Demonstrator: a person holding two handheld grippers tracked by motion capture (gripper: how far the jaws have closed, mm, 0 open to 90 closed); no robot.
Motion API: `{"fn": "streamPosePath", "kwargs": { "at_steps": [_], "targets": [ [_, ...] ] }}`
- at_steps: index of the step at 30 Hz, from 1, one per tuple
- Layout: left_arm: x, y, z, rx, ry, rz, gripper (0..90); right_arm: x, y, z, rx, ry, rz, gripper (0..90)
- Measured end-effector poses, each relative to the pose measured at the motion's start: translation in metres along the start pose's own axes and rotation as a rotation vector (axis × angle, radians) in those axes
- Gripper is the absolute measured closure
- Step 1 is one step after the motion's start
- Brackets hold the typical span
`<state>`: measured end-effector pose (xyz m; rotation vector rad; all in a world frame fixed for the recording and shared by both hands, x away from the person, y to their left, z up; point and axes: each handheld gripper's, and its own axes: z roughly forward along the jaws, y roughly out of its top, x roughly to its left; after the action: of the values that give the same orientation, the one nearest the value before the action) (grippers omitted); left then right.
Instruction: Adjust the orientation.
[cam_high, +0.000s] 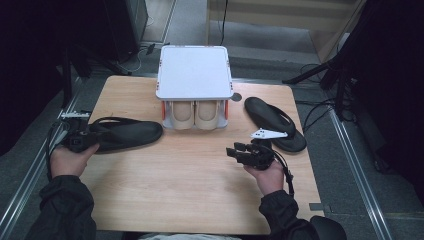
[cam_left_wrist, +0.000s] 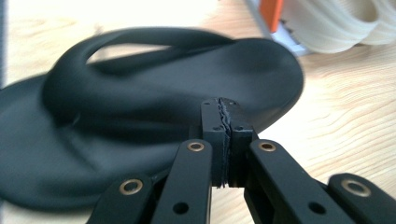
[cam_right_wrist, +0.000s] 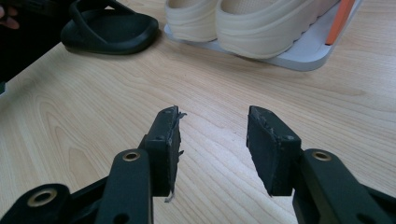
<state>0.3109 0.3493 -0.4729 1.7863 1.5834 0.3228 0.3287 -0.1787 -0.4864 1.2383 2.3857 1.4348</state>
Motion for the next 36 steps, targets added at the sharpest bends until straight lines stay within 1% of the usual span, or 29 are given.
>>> {"fn": "streamPosePath", "kwargs": {
  "at_steps": [3, 5, 6, 8, 9, 10, 12, 14, 15, 18, 20, 22, 25, 26, 30, 36],
  "targets": [
    [0.009, -0.010, -0.005, 0.008, 0.017, -0.027, 90.0, 0.001, 0.001, 0.003, 0.002, 0.005, -0.007, 55.4],
    [0.014, -0.016, -0.005, 0.021, 0.020, -0.036, 90.0, 0.001, 0.002, 0.004, 0.004, 0.007, -0.006, 55.4],
    [0.016, -0.019, -0.005, 0.022, 0.027, -0.035, 90.0, 0.001, 0.003, 0.004, 0.003, 0.009, -0.007, 55.4],
    [0.020, -0.023, -0.005, 0.026, 0.038, -0.048, 90.0, 0.001, 0.004, 0.005, 0.004, 0.008, -0.006, 55.4],
    [0.022, -0.024, -0.005, 0.030, 0.035, -0.052, 90.0, 0.001, 0.004, 0.006, 0.002, 0.011, -0.008, 55.4],
    [0.023, -0.026, -0.004, 0.027, 0.038, -0.059, 90.0, 0.001, 0.005, 0.007, 0.004, 0.011, -0.007, 55.4],
    [0.024, -0.030, -0.001, 0.036, 0.037, -0.064, 90.0, 0.001, 0.006, 0.008, 0.007, 0.015, -0.012, 55.4],
    [0.024, -0.034, 0.001, 0.058, 0.046, -0.067, 90.0, 0.001, 0.007, 0.009, 0.006, 0.015, -0.010, 55.1],
    [0.023, -0.035, 0.001, 0.059, 0.048, -0.067, 90.0, 0.001, 0.007, 0.010, 0.006, 0.013, -0.016, 55.1],
    [0.023, -0.039, 0.003, 0.056, 0.042, -0.076, 90.0, 0.000, 0.008, 0.010, 0.005, 0.009, -0.014, 55.2],
    [0.024, -0.041, 0.008, 0.075, 0.042, -0.078, 90.0, -0.001, 0.008, 0.009, 0.002, 0.007, -0.013, 55.5],
    [0.026, -0.041, 0.011, 0.085, 0.040, -0.082, 90.0, -0.001, 0.008, 0.009, 0.000, 0.007, -0.013, 55.7],
    [0.028, -0.040, 0.016, 0.093, 0.050, -0.077, 90.0, 0.000, 0.008, 0.008, -0.002, 0.006, -0.012, 55.8],
    [0.028, -0.039, 0.017, 0.093, 0.058, -0.082, 90.0, -0.001, 0.008, 0.008, -0.003, 0.007, -0.011, 55.7],
    [0.031, -0.036, 0.018, 0.090, 0.056, -0.079, 90.0, -0.001, 0.008, 0.007, -0.008, 0.002, -0.010, 55.8],
    [0.036, -0.028, 0.024, 0.081, 0.073, -0.086, 90.0, -0.002, 0.008, 0.003, -0.016, -0.002, -0.007, 55.8]
  ]
}}
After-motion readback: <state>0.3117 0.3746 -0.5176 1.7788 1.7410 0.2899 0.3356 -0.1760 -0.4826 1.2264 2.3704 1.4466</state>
